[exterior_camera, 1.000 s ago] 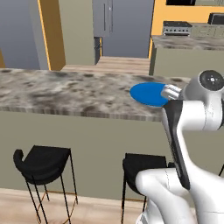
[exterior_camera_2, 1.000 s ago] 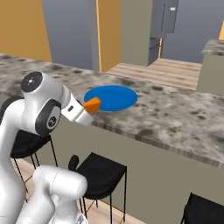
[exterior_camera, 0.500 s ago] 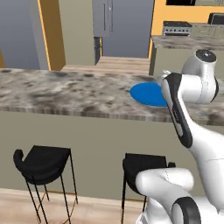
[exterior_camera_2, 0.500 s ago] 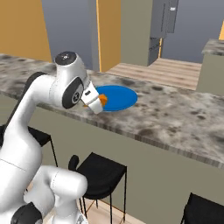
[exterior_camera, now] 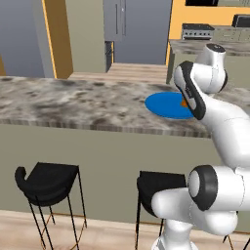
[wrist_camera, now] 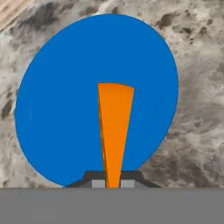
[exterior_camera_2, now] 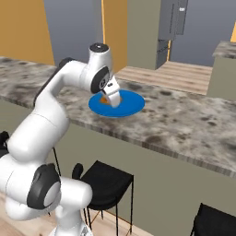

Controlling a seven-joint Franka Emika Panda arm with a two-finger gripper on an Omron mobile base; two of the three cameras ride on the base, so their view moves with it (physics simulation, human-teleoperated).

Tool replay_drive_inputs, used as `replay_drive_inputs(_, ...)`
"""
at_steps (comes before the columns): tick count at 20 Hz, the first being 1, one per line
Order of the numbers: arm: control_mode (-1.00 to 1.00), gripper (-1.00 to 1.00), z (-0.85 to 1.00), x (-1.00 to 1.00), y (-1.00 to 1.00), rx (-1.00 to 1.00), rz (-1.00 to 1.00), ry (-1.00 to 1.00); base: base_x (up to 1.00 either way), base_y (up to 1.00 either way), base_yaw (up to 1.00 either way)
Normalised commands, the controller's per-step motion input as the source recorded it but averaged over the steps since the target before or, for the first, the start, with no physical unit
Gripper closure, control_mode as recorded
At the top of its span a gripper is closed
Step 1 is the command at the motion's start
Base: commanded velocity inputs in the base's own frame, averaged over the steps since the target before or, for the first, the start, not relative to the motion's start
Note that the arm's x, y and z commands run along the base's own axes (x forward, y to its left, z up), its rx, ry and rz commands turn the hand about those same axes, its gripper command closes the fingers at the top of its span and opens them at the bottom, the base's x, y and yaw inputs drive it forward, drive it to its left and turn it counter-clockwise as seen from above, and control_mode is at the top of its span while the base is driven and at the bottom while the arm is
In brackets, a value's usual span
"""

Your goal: Take the cheese, chicken drumstick, and tomato from the fridge and place them on the plate on the dining counter to create an appetizer plate.

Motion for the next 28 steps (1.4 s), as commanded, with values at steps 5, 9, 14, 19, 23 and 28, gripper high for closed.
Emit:
replay_drive_inputs(5, -1.0, 1.0, -0.44, 0.69, 0.0, -0.2, -0.01, 0.04, 0.0, 0.0, 0.0)
replay_drive_inputs(9, -1.0, 1.0, -0.44, 0.64, 0.0, -0.2, -0.01, 0.0, 0.0, 0.0, 0.0)
replay_drive_inputs(14, -1.0, 1.0, -0.15, 0.57, -0.03, -0.03, 0.0, 0.01, 0.0, 0.0, 0.0)
replay_drive_inputs(19, -1.0, 1.0, -0.19, 0.34, -0.06, 0.0, 0.0, 0.0, 0.0, 0.0, 0.0)
replay_drive_inputs(23, -1.0, 1.0, -0.22, -0.1, 0.0, -0.02, -0.02, -0.06, 0.0, 0.0, 0.0)
replay_drive_inputs(28, -1.0, -1.0, -0.01, -0.66, 0.04, -0.06, -0.11, -0.17, 0.0, 0.0, 0.0)
